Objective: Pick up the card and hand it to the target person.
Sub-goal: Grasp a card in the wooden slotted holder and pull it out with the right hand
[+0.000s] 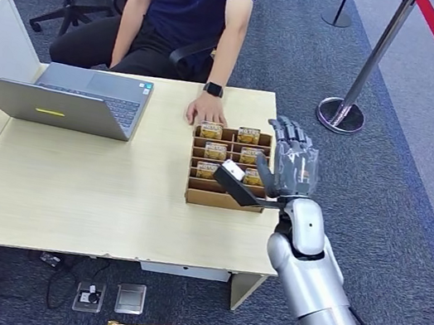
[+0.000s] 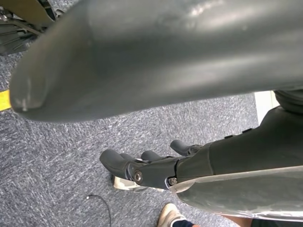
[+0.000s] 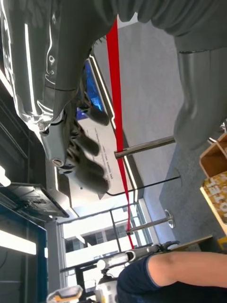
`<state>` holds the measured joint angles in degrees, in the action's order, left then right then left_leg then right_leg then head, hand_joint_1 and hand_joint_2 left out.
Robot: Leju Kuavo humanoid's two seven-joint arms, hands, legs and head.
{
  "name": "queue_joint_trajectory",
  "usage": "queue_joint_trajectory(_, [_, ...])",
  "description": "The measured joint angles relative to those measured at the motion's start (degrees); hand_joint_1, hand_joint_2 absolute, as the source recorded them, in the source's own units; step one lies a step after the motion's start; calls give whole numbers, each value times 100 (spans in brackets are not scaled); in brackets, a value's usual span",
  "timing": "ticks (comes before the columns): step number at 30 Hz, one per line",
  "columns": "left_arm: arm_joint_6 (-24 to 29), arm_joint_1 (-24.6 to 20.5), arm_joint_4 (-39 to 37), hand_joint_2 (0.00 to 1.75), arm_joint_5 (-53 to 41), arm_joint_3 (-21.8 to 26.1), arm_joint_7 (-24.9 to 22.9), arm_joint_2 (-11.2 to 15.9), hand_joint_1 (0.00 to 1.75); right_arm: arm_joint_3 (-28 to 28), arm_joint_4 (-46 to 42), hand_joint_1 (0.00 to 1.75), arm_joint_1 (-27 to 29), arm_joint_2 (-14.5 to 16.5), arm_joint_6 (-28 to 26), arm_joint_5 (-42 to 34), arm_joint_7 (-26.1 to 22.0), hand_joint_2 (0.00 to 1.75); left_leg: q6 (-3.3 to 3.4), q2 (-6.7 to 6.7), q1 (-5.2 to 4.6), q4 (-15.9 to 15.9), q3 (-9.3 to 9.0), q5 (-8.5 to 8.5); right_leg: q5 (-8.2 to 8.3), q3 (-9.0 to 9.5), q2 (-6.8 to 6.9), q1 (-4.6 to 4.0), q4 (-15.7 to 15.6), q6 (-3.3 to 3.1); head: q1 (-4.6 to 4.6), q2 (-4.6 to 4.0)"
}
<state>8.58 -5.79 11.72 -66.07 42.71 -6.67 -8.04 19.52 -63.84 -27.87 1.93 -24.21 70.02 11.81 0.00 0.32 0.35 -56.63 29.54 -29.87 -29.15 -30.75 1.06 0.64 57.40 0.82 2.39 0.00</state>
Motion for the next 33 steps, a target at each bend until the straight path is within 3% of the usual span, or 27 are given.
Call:
queue_joint_trajectory(4, [2,2,-5,0,3,0,-1,-1,0,57,159,134,-36,17,104,-3,13,175,0,0,0,0,1,0,0,0,0,0,0,0,1,0])
queue_joint_trajectory(9, [2,-15,-19,0,9,0,-1,-17,0,141,388,93,-123,70,240,-3,43,175,0,0,0,0,0,0,0,0,0,0,0,0,-1,0])
queue_joint_trajectory(15, [-14,-45,-24,0,9,0,1,-22,0,232,628,77,-182,130,326,24,72,175,0,0,0,0,0,0,0,0,0,0,0,0,-2,0])
queue_joint_trajectory(19, [-31,-61,-25,0,9,0,2,-23,0,281,766,79,-189,169,338,60,121,175,0,0,0,0,0,0,0,-1,0,0,0,0,0,0])
queue_joint_trajectory(28, [-127,-88,-31,0,-4,-9,1,-28,0,312,1056,103,-186,227,367,147,210,175,0,0,0,0,0,0,0,-1,0,0,0,0,-2,0])
queue_joint_trajectory(33, [-213,-93,-33,0,-26,-18,-11,-33,0,312,1251,82,-193,234,350,163,238,175,0,0,0,0,0,0,0,-1,0,0,0,0,-2,0])
